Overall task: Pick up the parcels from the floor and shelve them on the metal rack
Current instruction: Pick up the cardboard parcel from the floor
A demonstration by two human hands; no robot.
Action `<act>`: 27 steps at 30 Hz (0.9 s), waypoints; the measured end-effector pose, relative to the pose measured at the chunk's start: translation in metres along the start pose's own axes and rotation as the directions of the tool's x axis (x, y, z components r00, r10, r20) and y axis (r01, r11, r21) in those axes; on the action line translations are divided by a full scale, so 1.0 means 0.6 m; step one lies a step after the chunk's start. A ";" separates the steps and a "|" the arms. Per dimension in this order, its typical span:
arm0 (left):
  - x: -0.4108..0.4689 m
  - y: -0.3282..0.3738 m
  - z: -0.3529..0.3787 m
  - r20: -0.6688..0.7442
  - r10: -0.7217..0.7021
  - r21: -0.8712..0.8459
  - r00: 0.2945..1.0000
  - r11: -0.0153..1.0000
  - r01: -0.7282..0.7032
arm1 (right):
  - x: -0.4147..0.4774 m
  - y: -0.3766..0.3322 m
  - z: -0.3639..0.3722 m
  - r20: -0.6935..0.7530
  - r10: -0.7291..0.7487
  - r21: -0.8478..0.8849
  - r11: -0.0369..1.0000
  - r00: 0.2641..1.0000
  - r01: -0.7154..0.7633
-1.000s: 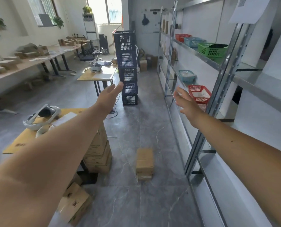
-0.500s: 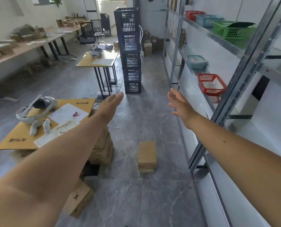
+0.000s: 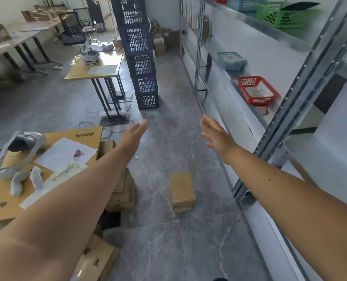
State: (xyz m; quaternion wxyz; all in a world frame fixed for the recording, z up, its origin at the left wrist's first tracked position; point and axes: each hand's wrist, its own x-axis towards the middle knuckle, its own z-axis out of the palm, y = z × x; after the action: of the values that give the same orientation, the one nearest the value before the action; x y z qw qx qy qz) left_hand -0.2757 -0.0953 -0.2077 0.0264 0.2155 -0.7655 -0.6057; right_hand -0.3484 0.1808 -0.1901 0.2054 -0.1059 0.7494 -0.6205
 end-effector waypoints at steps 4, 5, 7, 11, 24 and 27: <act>0.048 -0.032 0.010 0.002 -0.054 0.014 0.999 0.998 0.053 | 0.028 0.035 -0.001 0.002 0.060 0.004 0.998 0.998 -0.060; 0.056 -0.040 0.016 0.008 -0.059 0.044 0.998 0.997 0.059 | 0.038 0.047 -0.004 0.004 0.075 -0.002 0.997 0.997 -0.075; 0.067 -0.058 0.027 0.020 -0.064 0.131 0.998 0.989 0.061 | 0.059 0.069 -0.010 0.003 0.095 -0.013 0.995 0.995 -0.095; 0.094 -0.090 0.056 0.025 -0.116 0.167 0.993 0.980 0.111 | 0.101 0.103 -0.025 0.020 0.161 0.023 0.987 0.987 -0.161; 0.227 -0.137 0.197 -0.034 -0.266 0.073 0.963 0.961 0.268 | 0.260 0.218 -0.116 0.118 0.335 0.189 0.917 0.935 -0.352; 0.249 -0.163 0.228 -0.033 -0.297 0.075 0.954 0.951 0.299 | 0.287 0.249 -0.131 0.118 0.364 0.183 0.906 0.924 -0.381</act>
State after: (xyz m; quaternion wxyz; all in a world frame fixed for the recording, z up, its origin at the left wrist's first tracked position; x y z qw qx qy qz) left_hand -0.4229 -0.0408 -0.3688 -0.0656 0.3360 -0.7472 -0.5697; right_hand -0.5224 0.2099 -0.3547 0.3601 0.0355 0.6799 -0.6379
